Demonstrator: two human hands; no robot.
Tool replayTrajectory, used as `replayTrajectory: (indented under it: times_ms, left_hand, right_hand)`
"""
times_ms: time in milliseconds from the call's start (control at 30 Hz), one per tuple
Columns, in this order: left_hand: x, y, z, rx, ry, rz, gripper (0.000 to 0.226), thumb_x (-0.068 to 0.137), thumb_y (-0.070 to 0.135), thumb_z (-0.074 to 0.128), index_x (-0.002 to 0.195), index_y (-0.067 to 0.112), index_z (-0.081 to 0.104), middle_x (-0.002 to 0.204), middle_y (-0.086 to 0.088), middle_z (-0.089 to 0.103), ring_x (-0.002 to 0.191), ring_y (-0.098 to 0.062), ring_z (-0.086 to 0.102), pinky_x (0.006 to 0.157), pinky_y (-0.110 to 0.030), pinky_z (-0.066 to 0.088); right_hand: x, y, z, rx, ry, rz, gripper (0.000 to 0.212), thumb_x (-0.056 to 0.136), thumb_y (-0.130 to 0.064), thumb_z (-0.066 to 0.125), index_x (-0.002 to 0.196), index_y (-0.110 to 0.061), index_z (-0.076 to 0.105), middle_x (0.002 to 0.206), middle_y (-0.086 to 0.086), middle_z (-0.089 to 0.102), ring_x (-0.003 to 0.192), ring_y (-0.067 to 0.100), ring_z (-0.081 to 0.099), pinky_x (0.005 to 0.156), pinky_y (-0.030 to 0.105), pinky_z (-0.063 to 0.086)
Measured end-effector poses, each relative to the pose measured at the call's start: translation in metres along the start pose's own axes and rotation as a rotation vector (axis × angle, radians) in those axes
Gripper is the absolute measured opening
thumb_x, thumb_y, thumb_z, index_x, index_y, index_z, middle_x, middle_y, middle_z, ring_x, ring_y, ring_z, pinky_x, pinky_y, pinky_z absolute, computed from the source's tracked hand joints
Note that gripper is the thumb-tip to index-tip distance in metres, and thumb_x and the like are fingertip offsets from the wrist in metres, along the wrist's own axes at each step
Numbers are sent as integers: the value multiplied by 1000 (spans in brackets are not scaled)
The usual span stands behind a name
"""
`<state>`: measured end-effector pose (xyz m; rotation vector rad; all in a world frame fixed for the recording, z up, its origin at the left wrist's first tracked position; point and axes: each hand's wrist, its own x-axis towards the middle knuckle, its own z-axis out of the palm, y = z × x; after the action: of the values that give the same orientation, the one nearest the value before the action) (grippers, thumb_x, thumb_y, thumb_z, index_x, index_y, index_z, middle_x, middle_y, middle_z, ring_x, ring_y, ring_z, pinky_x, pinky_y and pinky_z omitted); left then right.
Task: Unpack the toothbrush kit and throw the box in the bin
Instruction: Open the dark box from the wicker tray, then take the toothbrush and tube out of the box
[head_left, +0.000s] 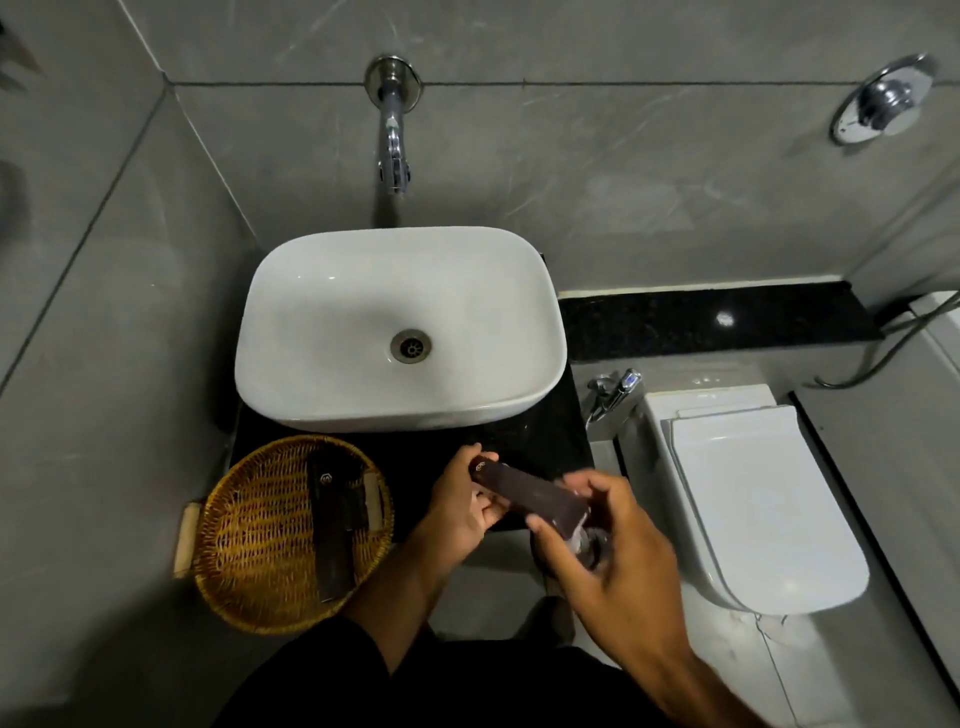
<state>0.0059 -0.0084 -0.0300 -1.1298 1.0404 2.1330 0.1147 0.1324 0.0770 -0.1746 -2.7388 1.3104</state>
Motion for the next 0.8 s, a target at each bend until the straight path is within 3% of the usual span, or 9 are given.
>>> replayTrajectory:
  times_ms: [67, 200, 300, 400, 533, 633, 700, 800]
  left_hand:
    - [-8, -3, -2, -150, -106, -53, 21, 92, 31, 58, 88, 12, 65, 65, -7, 75, 66, -22, 74, 58, -28, 59]
    - [-20, -6, 0, -277, -196, -110, 19, 79, 25, 68, 89, 10, 68, 69, -8, 72, 58, -17, 71, 59, -25, 61]
    - [-26, -5, 1, -323, -248, -104, 33, 58, 30, 71, 84, 10, 69, 76, -6, 64, 68, -15, 63, 65, -23, 58]
    - [-27, -7, -2, -280, -227, -106, 19, 73, 27, 68, 84, 12, 65, 66, -3, 64, 56, -15, 66, 57, -23, 57]
    - [-27, -12, -4, -277, -149, -133, 13, 84, 24, 64, 90, 13, 63, 77, -4, 66, 57, -15, 68, 62, -22, 51]
    - [-24, -16, -3, -266, -62, -182, 9, 88, 23, 61, 83, 15, 60, 72, 1, 60, 53, -8, 55, 50, -12, 41]
    - [-22, -15, -3, -307, -49, -232, 19, 89, 22, 59, 73, 14, 55, 57, 2, 54, 38, -6, 47, 33, -9, 34]
    - [-28, -13, 0, -373, -121, -282, 24, 91, 22, 51, 69, 13, 51, 38, 1, 46, 24, -5, 42, 23, -10, 28]
  right_hand:
    - [14, -28, -2, -21, 141, -137, 45, 82, -58, 70, 120, -37, 63, 108, -35, 63, 101, -4, 65, 83, 10, 51]
    - [27, -59, 1, -23, 235, -229, 46, 83, -53, 71, 122, -29, 70, 109, -21, 69, 98, 5, 67, 83, 24, 58]
    - [26, -69, -1, -49, 259, -289, 46, 84, -53, 75, 123, -29, 70, 107, -14, 73, 91, 4, 70, 82, 19, 57]
    - [22, -75, -8, -41, 221, -258, 54, 82, -49, 80, 132, -31, 67, 106, -14, 73, 84, 2, 71, 79, 23, 59]
    - [17, -87, -29, -36, 263, -322, 63, 85, -49, 79, 143, -37, 58, 110, -22, 68, 94, 3, 73, 86, 11, 55]
    - [7, -93, -49, 2, 338, -372, 51, 89, -45, 75, 138, -37, 62, 114, -22, 69, 99, 5, 72, 88, 14, 54]
    - [-3, -94, -67, 84, 425, -374, 46, 92, -45, 73, 135, -36, 62, 121, -31, 65, 104, 4, 71, 91, 18, 54]
    - [-19, -86, -90, 194, 535, -351, 45, 94, -55, 64, 130, -29, 56, 127, -37, 57, 115, -11, 60, 97, 6, 45]
